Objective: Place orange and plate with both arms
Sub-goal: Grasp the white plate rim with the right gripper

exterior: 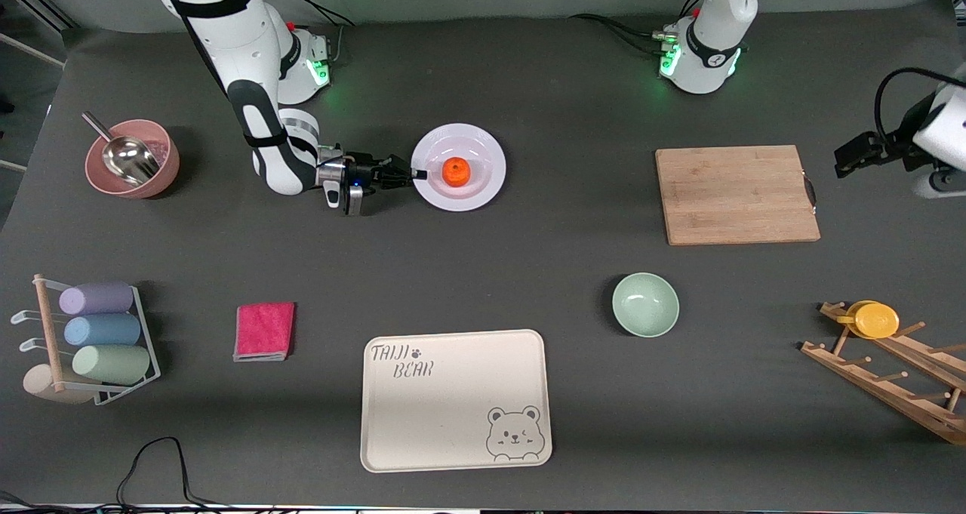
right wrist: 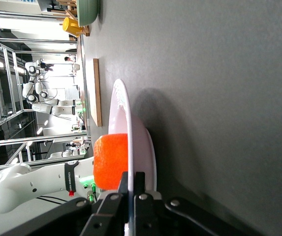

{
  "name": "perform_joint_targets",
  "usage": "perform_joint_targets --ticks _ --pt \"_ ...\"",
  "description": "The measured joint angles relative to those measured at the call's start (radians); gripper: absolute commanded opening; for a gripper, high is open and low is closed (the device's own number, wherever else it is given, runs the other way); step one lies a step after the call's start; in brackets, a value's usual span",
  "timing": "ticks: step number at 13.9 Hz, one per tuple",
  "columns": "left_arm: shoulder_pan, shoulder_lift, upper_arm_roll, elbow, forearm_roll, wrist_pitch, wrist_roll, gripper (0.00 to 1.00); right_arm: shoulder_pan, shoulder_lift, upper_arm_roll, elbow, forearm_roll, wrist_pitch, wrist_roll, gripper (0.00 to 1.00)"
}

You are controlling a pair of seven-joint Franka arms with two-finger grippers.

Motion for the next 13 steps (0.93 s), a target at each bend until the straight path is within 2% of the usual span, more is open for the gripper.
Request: perform_joint_targets --ticks 4,10,13 --pt "-0.007 -0.03 0.025 -0.031 -0.052 0.033 0.02 1.0 -0.01 -0.034 -0.007 0.035 0.004 -0.005 0.0 0.0" --pt "-0.033 -0.03 0.025 -0.036 -0.058 0.033 0.039 1.0 -0.014 -0.254 -0.03 0.06 -0.018 -0.005 0.095 0.0" --pt "-0.034 -0.03 0.027 -0.041 -0.058 0.033 0.039 1.0 -0.017 -0.254 -0.033 0.099 -0.021 0.007 0.117 0.0"
